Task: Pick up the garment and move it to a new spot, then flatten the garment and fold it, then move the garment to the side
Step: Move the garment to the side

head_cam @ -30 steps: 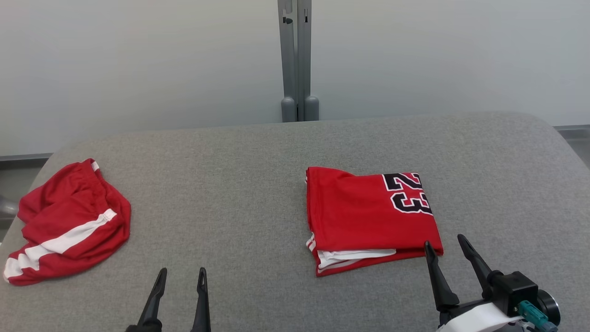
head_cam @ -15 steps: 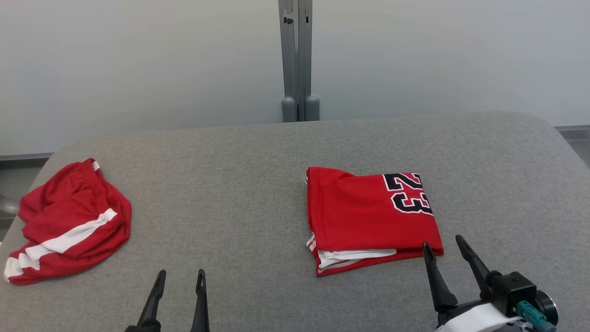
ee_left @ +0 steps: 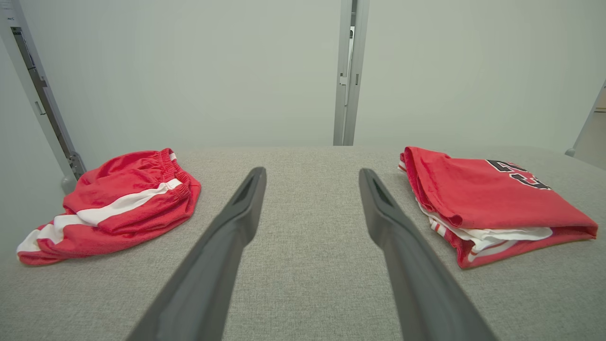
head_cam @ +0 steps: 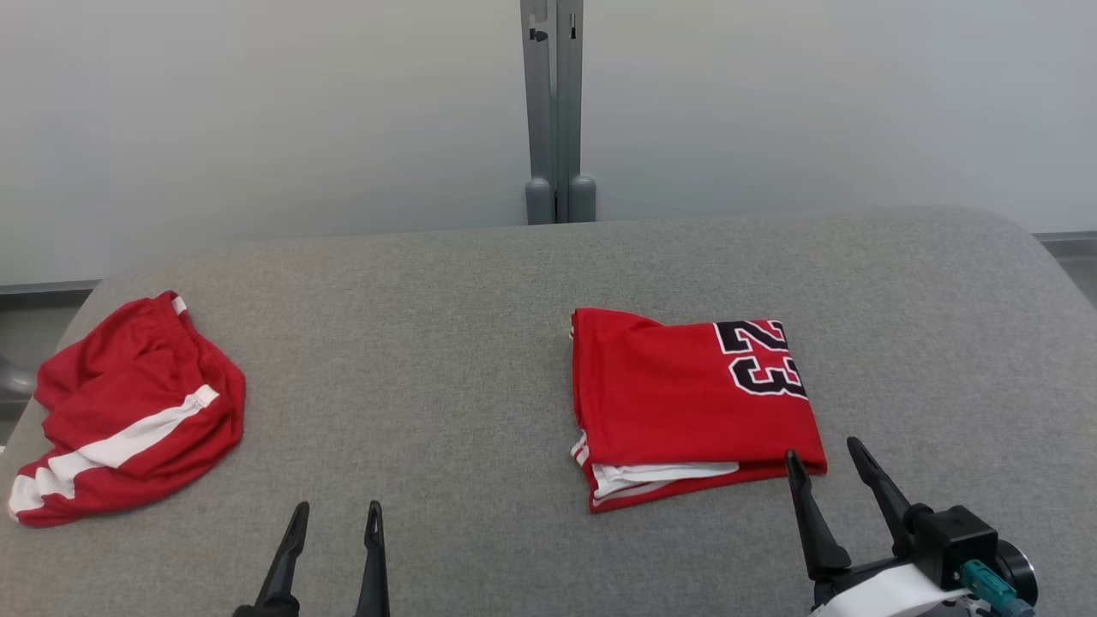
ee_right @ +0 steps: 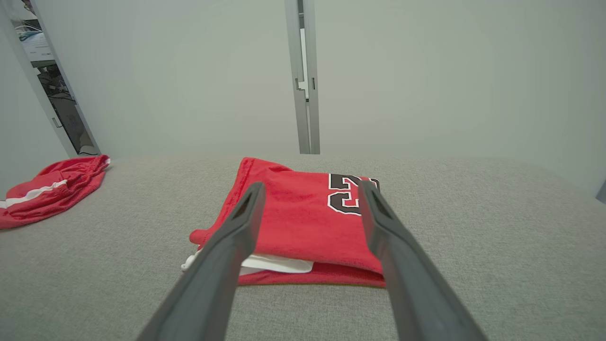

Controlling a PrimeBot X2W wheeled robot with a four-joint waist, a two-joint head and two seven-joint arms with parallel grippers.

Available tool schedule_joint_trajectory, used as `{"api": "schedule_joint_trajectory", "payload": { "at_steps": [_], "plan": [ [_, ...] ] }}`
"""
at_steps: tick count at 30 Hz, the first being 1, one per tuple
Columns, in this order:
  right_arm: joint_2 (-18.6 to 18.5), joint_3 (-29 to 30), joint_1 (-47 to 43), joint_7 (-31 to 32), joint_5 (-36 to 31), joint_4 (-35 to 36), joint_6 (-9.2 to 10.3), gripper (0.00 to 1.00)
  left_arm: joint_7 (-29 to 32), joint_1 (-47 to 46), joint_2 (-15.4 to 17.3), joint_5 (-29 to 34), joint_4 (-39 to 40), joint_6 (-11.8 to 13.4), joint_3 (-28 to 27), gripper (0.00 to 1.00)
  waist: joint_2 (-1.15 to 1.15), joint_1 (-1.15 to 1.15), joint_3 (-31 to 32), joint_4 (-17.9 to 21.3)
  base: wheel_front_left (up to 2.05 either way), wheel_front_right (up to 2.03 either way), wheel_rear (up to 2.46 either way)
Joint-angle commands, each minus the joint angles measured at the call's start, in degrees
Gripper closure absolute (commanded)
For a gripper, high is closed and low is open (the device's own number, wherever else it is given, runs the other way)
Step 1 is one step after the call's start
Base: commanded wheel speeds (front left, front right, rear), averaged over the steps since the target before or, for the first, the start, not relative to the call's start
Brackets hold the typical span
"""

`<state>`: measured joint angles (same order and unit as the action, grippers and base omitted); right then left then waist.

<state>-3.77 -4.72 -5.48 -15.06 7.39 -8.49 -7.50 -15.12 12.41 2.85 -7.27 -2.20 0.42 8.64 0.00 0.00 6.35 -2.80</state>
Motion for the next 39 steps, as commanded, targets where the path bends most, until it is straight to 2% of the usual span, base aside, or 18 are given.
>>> {"api": "schedule_joint_trajectory", "payload": {
  "at_steps": [1,15,20,24,32,39],
  "plan": [
    [0.10,-0.04,-0.47,-0.14,0.19,0.21,0.03,0.00,-0.01,0.65,0.09,0.18,-0.07,-0.18,-0.18,0.00,0.00,0.00,-0.01,0.02,0.00,0.00,0.00],
    [-0.10,0.11,-0.21,-0.14,0.39,0.33,0.03,0.00,-0.01,-0.08,0.09,-0.27,-0.04,0.12,0.12,0.00,0.00,0.00,-0.75,-0.31,0.00,0.00,0.00],
    [-0.47,-1.06,1.40,-0.15,2.98,-0.78,0.03,0.00,-0.01,-1.22,0.09,-0.46,0.45,0.23,1.02,0.00,0.00,0.00,-2.32,-0.67,0.00,0.00,0.00],
    [-2.86,-3.62,4.26,-0.14,6.18,-2.34,0.03,0.00,-0.01,-2.51,0.09,-0.60,0.64,-0.25,2.01,0.00,0.00,0.00,-4.17,-1.20,0.00,0.00,0.00],
    [-10.63,-6.96,12.24,-0.14,13.93,-7.07,0.03,0.00,-0.01,-6.13,0.09,-0.89,1.53,0.10,4.97,0.00,0.00,0.00,-9.28,-3.32,0.00,0.00,0.00],
    [-18.22,-8.98,20.23,-0.14,25.36,-12.96,0.03,0.00,-0.01,-10.66,0.09,-1.54,2.08,-0.18,6.82,0.00,0.00,0.00,-16.32,-5.25,0.00,0.00,0.00]
  ]
}}
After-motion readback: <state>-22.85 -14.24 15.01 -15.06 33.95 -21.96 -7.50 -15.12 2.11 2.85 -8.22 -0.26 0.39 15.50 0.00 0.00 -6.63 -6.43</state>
